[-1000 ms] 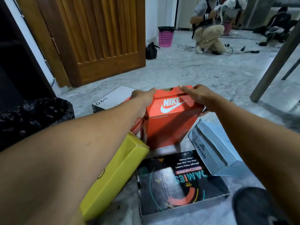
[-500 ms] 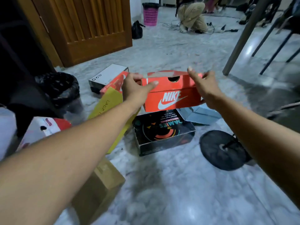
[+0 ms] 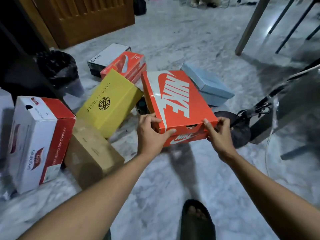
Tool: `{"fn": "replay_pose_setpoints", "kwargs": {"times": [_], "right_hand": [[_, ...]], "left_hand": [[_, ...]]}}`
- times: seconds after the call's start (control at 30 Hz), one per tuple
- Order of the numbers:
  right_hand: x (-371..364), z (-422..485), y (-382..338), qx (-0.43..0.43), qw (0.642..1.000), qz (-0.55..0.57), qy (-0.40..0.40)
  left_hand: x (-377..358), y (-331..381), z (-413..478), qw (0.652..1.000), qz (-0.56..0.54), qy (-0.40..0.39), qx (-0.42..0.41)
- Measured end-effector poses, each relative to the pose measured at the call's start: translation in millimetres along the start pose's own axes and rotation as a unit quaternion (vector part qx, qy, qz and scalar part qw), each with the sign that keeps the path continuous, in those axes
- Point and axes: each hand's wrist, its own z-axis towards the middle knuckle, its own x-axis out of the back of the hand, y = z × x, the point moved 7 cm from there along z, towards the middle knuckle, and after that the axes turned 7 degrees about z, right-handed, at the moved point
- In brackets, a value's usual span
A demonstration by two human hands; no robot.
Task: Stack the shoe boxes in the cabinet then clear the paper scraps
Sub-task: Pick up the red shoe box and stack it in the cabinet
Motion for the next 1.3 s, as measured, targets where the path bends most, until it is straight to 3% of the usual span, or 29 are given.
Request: {"fn": "replay_pose_setpoints", "kwargs": {"times": [0.23,0.4,0.57,0.67,0.77,0.93,1.1,1.3], "right_hand": [[19,3,34,0.004,0.995,0.007,0.097],[33,-9,33,-0.014,0.974,0.051,0.22],[2,-46,35,0.022,0.989,0.058,0.134],[-12,-60,39,0.035,0.993,0.041,0.105],[-19,-66,38,0.044,0.996,0.024,0.08],[-30,-60,32,0.044,0.995,0.039,0.085],[-19,-51,41,0.026,0.99,0.071,0.118],[6,-51,48,0.026,0.992,0.049,0.112]], "left_hand": [[-39,-19,-34,1.0,-0.008,-0.005,-0.014],[-69,-6,-48,0.991,-0.077,-0.107,-0.018],[-59,-10,9,0.994,-0.049,-0.098,-0.025],[-35,-20,72,0.995,0.048,-0.079,-0.044],[-18,-27,122,0.976,0.149,-0.158,-0.015],[-22,-41,145,0.951,0.097,-0.29,0.043],[-18,-70,135,0.962,0.128,-0.237,0.055],[-20,-88,114,0.958,0.076,-0.275,0.035]]}}
